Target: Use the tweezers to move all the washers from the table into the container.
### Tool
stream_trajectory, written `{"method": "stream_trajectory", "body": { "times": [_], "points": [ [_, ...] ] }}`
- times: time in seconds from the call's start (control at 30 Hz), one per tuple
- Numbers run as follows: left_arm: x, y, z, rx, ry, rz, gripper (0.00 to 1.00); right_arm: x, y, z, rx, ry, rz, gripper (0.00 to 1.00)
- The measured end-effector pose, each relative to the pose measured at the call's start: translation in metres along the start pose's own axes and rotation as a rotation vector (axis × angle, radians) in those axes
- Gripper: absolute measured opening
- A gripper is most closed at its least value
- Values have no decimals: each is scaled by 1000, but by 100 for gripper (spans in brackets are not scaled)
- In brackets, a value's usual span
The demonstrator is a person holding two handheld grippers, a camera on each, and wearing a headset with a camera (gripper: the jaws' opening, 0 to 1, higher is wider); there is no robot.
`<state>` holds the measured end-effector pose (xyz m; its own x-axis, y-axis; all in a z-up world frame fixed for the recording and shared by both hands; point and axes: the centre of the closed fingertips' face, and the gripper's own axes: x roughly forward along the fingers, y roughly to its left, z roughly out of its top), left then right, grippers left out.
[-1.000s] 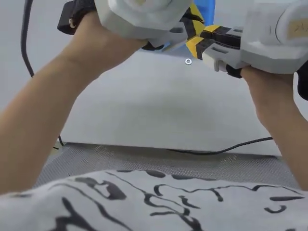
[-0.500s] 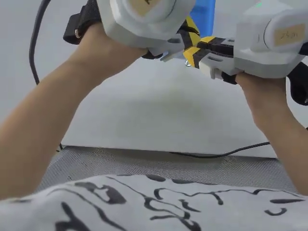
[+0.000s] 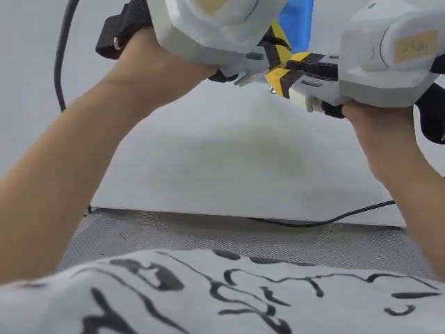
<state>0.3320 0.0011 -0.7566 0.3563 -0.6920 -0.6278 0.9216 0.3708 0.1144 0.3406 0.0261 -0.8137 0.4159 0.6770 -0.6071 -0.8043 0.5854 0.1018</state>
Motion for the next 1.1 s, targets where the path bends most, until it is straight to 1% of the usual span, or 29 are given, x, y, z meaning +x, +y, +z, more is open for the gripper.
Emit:
{"method": "stream_trajectory", "body": {
  "times": [0.03, 0.07, 0.1, 0.13, 0.17, 0.27, 0.3, 0.43, 0.53, 0.6, 0.73, 0.8, 0.87, 0.97, 1.1],
  "points": [
    [0, 0, 0, 0, 0, -1, 0, -1, 0, -1, -51, 14, -11, 6],
    [3, -1, 0, 1, 0, -2, 0, -1, 0, -2, -74, 24, -25, 5],
    [7, 2, -1, 4, 1, -2, 0, -2, 0, -2, -100, 37, -44, 4],
    [9, 2, -1, 13, 7, -6, 0, -2, 1, -2, -111, 42, -48, 4],
    [11, 3, -1, 20, 10, -6, 0, -2, 2, -2, -105, 40, -46, 4],
    [12, 4, -1, 34, 12, -1, 0, -2, -1, -3, -86, 38, -48, 3],
    [11, 2, 0, 36, 13, 0, 0, -2, 0, -3, -86, 38, -48, 3],
    [6, -1, 0, 38, 17, 0, 0, -2, 3, -2, -115, 53, -51, 3],
    [1, -1, -1, 40, 16, 4, 0, -3, 5, 0, -127, 53, -50, 3],
    [-3, -1, 0, 42, 14, 6, 0, -5, 6, 3, -134, 51, -51, 3],
    [-7, 1, 7, 50, 3, 10, 0, -11, 7, 9, -157, 48, -59, 3],
    [-7, 4, 11, 58, -5, 13, 0, -15, 6, 14, -157, 43, -62, 3],
    [-13, 2, 17, 66, -14, 19, 0, -19, 7, 19, -144, 33, -60, 3],
    [-18, 2, 26, 78, -30, 32, 0, -26, 6, 27, -161, 17, -72, 3],
    [-24, 1, 33, 91, -43, 44, 0, -32, 6, 34, -171, 6, -82, 3]
  ]
}}
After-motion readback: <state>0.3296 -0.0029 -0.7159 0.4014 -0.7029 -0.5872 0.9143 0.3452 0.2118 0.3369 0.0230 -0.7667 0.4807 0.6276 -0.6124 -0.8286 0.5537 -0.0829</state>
